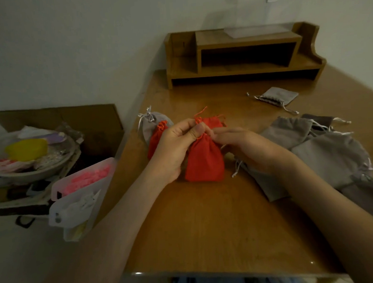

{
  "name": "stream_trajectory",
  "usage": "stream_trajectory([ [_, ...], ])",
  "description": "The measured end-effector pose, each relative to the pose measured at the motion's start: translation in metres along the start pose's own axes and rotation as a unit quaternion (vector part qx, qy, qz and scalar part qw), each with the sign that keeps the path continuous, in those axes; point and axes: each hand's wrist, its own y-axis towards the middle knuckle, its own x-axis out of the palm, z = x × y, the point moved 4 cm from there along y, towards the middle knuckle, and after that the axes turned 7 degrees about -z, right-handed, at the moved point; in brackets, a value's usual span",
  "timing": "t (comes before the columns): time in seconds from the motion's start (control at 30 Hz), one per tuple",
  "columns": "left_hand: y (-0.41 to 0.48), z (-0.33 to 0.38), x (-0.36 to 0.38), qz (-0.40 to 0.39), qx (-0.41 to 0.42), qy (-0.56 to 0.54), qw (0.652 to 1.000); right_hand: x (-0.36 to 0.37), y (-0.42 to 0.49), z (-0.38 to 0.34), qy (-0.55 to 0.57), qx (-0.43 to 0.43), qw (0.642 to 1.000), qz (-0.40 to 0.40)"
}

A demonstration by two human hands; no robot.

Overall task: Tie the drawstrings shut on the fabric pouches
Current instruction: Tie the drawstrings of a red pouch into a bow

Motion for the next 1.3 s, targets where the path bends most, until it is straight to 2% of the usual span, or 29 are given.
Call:
stream_trajectory([
  [0.17, -0.003, 0.001, 0.003, 0.004, -0.017, 0.041, 0.999, -0.004, 0.000, 0.003, 0.016, 0.005, 1.000, -0.022],
  [0.27, -0.002, 0.002, -0.002, 0.008, -0.030, -0.026, 0.999, -0.005, -0.001, 0.001, 0.007, -0.019, 0.999, -0.026],
  [0.37, -0.002, 0.004, -0.003, 0.017, -0.043, -0.091, 0.995, -0.006, 0.000, -0.002, -0.025, -0.045, 0.999, 0.006],
  [0.63, 0.001, 0.003, -0.006, 0.011, -0.036, -0.150, 0.988, -0.010, 0.000, -0.006, -0.053, -0.072, 0.993, 0.074],
  [0.73, 0.000, 0.003, -0.005, 0.016, -0.037, -0.111, 0.993, -0.009, 0.000, -0.007, -0.060, -0.062, 0.994, 0.067],
  [0.87, -0.003, 0.003, 0.000, 0.007, -0.034, -0.024, 0.999, -0.002, 0.000, 0.002, -0.027, -0.004, 0.999, 0.028],
  [1.07, -0.004, 0.005, 0.001, 0.004, -0.031, 0.007, 0.999, 0.006, -0.001, -0.002, -0.008, 0.026, 1.000, 0.010],
  [1.2, -0.003, 0.003, -0.002, 0.056, -0.031, 0.001, 0.998, 0.000, -0.001, 0.000, 0.020, 0.025, 0.999, 0.022],
  [1.3, -0.003, -0.001, -0.008, 0.106, -0.015, 0.044, 0.993, -0.004, -0.002, 0.000, 0.037, 0.013, 0.998, 0.054],
])
